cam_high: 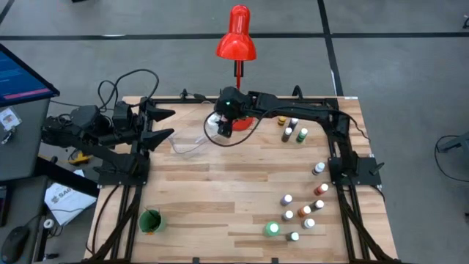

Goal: Pick & Place Paint Supplies
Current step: Put the green paint bottle into the transparent bin

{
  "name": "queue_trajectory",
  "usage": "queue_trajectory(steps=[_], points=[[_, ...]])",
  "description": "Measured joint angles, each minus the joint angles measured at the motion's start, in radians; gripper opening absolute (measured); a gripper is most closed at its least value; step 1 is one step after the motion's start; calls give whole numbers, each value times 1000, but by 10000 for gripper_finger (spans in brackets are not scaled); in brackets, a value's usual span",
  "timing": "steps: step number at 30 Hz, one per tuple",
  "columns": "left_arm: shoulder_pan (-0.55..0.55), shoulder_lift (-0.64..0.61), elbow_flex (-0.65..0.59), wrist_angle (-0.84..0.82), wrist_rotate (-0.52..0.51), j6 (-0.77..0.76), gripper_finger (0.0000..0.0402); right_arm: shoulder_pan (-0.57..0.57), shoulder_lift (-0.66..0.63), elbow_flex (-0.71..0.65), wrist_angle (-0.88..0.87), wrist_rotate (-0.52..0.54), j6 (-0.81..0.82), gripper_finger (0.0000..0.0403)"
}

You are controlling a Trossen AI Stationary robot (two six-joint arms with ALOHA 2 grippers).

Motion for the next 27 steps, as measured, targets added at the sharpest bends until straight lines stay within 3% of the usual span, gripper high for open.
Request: queue_trajectory(steps=[5, 11, 19, 27], points=[[0, 0, 0, -7, 0, 0, 273, 17, -171, 5, -186, -15, 66, 276], [0, 20, 0, -78, 0, -50, 273, 142, -341, 3, -548, -25, 308, 276], [15, 141, 0, -80, 63, -52, 273, 477, -474, 4, -783, 109, 713, 276], [58, 248, 0, -77, 245, -181, 273, 825, -452, 4, -841, 206, 1180, 276]])
